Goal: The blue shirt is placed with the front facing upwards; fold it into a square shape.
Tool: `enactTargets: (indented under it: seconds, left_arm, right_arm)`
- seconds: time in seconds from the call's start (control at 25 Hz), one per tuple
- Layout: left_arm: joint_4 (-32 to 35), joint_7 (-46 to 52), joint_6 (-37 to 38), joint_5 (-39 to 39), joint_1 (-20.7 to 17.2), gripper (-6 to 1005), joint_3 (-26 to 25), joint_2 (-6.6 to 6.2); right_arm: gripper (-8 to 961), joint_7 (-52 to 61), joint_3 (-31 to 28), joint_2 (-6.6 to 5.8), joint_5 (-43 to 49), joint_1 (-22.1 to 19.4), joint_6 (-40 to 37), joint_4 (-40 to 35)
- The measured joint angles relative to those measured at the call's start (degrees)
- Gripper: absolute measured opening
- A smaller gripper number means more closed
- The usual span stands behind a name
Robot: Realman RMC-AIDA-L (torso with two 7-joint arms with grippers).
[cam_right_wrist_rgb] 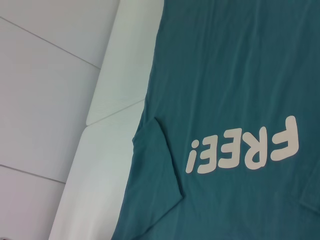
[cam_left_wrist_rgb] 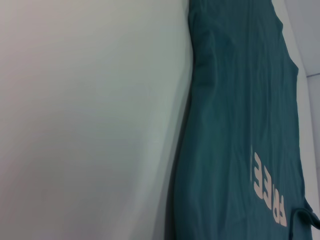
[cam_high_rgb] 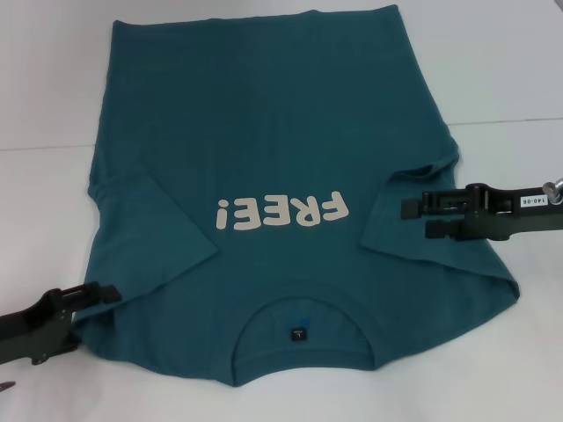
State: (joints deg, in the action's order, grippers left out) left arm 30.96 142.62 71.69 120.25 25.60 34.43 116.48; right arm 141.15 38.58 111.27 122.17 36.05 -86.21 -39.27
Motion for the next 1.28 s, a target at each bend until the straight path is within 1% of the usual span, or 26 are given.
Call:
enactTargets:
  seconds: [0.08,0.32,0.56,0.72,0.96,1.16,1.24,1.28]
  left_arm:
    - [0.02,-0.12,0.64,0.00,0.01,780,0.08,-0.18]
    - [0.05,-0.67,0.96,-0.03,0.20,709,0.00,-0.58]
    - [-0.08,-2.34,0.61,-0.03,0.51,497,0.05,-0.79]
    - [-0.29,-4.59,2.11,-0.79,0.49,300,-0.83,-0.83]
    - [-3.60,-9.88,5.52,-2.82,1.38,48,-3.77,-1.77]
    - [-4.22,-10.91,5.61,-4.01,1.67,46,-4.00,-1.79]
    - [-4.55,-10.87,5.28,-3.99,1.92,47,-3.82,-1.76]
    - [-4.65,-10.78,5.05,-3.86,2.04,47,-3.76,-1.76]
  right_arm:
    - [834,0.00,-0.02,0.00,0.00,-0.04,-0.05,0.00]
    - [833,-0.10,-0.83,-0.08,0.00,-0.10,-0.26,-0.02]
    - [833,-0.42,-1.01,-0.09,0.00,-0.11,-0.31,-0.02]
    - [832,-1.40,-1.10,-0.16,0.00,-0.36,-0.29,-0.02]
    - [831,-3.64,-1.96,-0.32,0.00,-1.26,0.13,-0.03]
    - [831,-4.30,-2.02,-0.78,0.28,-2.13,0.00,-0.02]
    - [831,-4.31,-1.76,-1.35,0.65,-2.59,-0.46,0.07]
    - [831,-4.31,-1.61,-1.89,0.98,-2.85,-0.75,0.27]
